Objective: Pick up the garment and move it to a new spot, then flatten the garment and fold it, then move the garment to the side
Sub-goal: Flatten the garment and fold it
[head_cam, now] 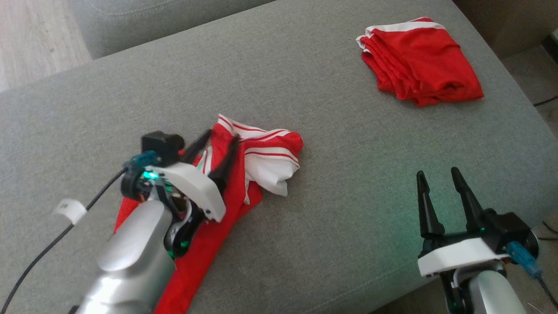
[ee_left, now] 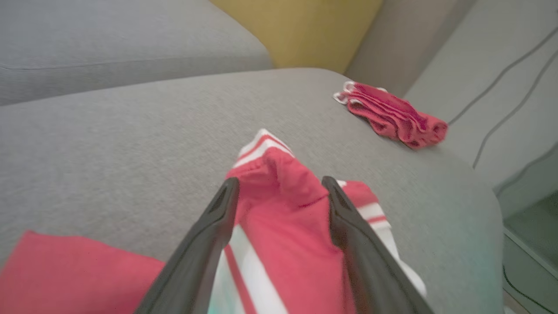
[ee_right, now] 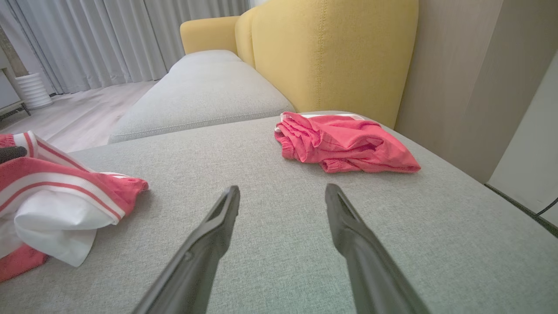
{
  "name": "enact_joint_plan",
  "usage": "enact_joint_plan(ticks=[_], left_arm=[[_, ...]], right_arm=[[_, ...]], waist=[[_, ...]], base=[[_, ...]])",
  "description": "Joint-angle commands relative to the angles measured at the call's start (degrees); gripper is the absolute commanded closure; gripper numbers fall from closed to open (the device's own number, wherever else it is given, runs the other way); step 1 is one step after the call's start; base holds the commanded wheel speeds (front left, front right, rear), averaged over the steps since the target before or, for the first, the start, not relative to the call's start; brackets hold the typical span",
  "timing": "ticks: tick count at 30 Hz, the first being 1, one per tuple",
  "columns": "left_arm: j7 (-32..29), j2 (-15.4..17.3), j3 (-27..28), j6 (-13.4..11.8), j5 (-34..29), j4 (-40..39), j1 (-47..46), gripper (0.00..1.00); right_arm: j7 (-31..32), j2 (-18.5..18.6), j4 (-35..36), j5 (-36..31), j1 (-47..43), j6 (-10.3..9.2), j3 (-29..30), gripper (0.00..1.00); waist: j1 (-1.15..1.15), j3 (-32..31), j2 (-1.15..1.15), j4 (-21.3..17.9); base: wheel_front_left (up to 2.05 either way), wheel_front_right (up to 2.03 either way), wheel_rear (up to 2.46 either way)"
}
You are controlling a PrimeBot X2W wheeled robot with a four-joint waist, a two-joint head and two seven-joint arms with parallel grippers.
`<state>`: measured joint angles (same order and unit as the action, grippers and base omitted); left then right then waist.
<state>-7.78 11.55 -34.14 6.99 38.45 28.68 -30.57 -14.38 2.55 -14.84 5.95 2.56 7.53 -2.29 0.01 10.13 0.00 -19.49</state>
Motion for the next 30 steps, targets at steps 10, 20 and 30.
enact_joint_plan(ticks=[10, 20, 30], left_arm=[[12.5, 2.2, 5.3, -7.6, -4.8, -3.0, -2.3, 0.0], [1.3, 0.8, -6.4, -12.3, -6.2, -22.3, 15.4, 0.0], [0.8, -4.1, -10.8, -11.2, -7.5, -17.3, 12.4, 0.0]], right_arm=[[-0.6, 0.3, 1.8, 0.4, 1.1, -0.04, -0.3, 0.0], [-0.6, 0.3, 3.1, 0.3, 0.6, -0.04, -0.4, 0.0], [-0.6, 0.3, 3.6, 0.0, 2.7, -0.04, -1.6, 0.0]], waist=[[-0.01, -1.6, 0.0, 1.6], [-0.01, -1.0, 0.0, 3.8], [-0.01, 2.0, 0.0, 2.7]], base=[[0.0, 0.0, 0.0], [0.0, 0.0, 0.0], [0.0, 0.0, 0.0]])
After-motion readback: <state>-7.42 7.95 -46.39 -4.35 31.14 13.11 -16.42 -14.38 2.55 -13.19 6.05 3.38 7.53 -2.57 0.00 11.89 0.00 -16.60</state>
